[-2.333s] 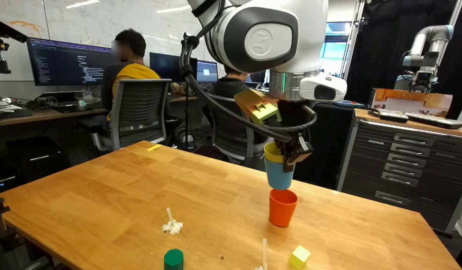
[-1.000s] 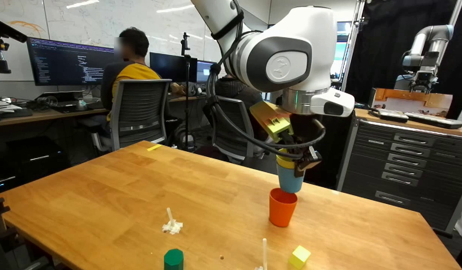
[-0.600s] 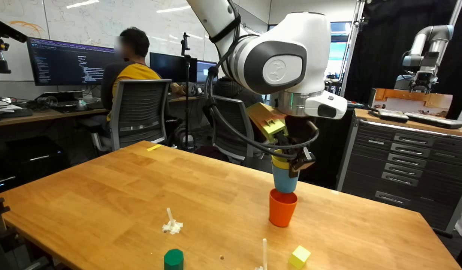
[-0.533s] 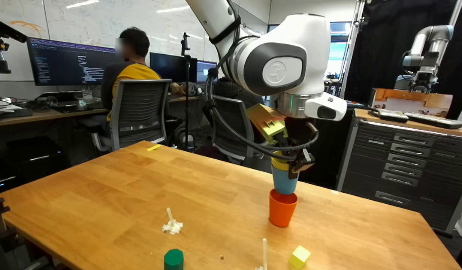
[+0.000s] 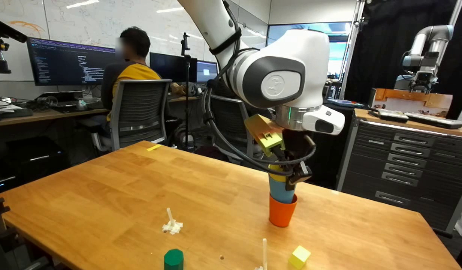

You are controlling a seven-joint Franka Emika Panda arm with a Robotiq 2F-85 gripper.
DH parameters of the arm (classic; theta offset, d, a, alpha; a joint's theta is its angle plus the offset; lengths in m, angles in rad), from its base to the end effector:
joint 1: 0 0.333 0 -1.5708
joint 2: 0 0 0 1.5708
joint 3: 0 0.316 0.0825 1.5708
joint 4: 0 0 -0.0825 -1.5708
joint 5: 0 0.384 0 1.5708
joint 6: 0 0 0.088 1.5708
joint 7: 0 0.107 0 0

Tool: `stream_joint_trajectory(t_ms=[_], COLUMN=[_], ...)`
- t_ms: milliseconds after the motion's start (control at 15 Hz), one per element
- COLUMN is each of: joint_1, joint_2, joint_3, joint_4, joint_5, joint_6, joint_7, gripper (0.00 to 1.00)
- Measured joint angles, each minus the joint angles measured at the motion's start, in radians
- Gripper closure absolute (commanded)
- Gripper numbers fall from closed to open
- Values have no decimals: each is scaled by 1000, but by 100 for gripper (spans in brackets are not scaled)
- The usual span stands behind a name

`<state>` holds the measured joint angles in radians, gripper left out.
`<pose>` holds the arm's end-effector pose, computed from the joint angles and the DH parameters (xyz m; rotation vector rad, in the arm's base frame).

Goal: Take the yellow cup and put it inside the blue cup, then place both inside the orange cup

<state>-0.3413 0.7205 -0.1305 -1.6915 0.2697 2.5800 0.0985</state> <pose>0.6199 -0.3096 0.1974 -2.8698 1.1236 -0.2942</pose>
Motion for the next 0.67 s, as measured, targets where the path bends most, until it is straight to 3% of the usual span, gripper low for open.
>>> stream_joint_trajectory(t_ms=[667], joint_1=[-10], joint_2=[33], joint_3=[-3], joint_4=[-17], joint_5=[0], joint_6=[5], joint_7=[0], gripper=[93])
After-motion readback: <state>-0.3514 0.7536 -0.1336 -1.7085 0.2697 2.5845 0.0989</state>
